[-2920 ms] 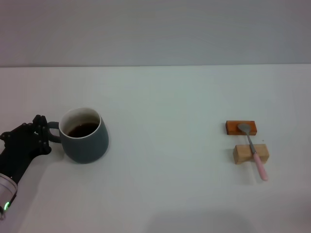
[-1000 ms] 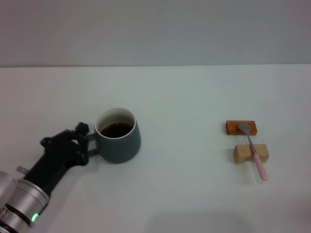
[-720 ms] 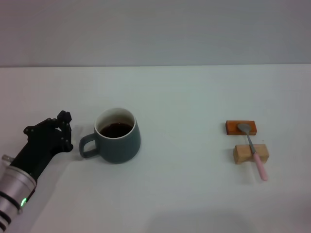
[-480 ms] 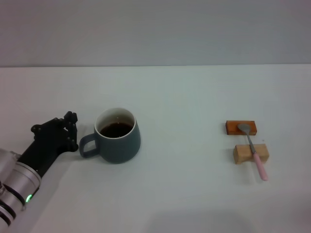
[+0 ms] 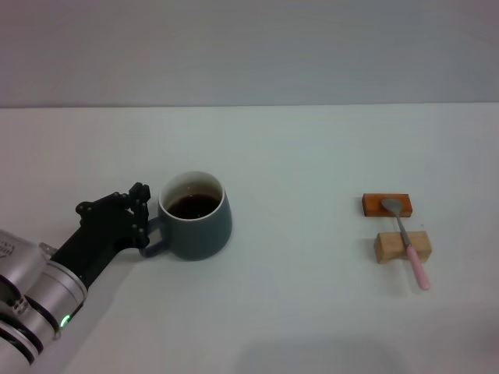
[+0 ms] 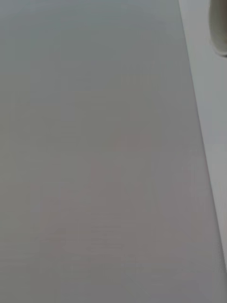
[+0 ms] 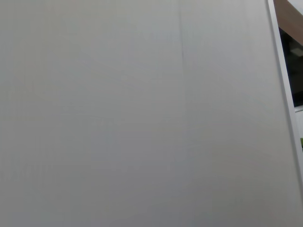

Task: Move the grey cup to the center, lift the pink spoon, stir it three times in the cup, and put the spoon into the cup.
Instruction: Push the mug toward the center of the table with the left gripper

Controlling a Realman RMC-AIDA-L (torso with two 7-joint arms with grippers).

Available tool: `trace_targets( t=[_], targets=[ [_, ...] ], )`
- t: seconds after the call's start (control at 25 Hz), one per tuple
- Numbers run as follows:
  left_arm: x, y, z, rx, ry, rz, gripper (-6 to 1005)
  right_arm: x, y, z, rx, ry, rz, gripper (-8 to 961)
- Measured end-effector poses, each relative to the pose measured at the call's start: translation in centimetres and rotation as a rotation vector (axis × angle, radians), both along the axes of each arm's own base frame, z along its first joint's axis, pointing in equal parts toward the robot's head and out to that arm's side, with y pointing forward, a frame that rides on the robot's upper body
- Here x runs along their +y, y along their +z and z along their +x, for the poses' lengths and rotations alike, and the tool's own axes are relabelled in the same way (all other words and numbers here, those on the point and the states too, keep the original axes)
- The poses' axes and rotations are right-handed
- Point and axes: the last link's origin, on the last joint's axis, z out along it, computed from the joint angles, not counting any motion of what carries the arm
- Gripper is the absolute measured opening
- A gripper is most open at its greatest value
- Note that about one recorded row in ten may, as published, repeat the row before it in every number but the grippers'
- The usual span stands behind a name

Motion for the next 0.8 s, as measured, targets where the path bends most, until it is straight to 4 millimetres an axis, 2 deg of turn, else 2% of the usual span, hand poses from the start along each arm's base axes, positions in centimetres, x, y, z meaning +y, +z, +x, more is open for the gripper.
trace_targets(
  t=[0.32, 0.8],
  targets=[
    [-0.5, -0.5, 0.5, -0.025, -0.013, -0.03, 51, 0.2, 0.1, -0.1, -0.002, 0.003, 0.0, 757],
    [-1.4, -2.0, 2.2, -0.046, -0.064, -0.086, 50, 0.3, 0.1, -0.2, -0.005, 0.007, -0.002, 756]
  ],
)
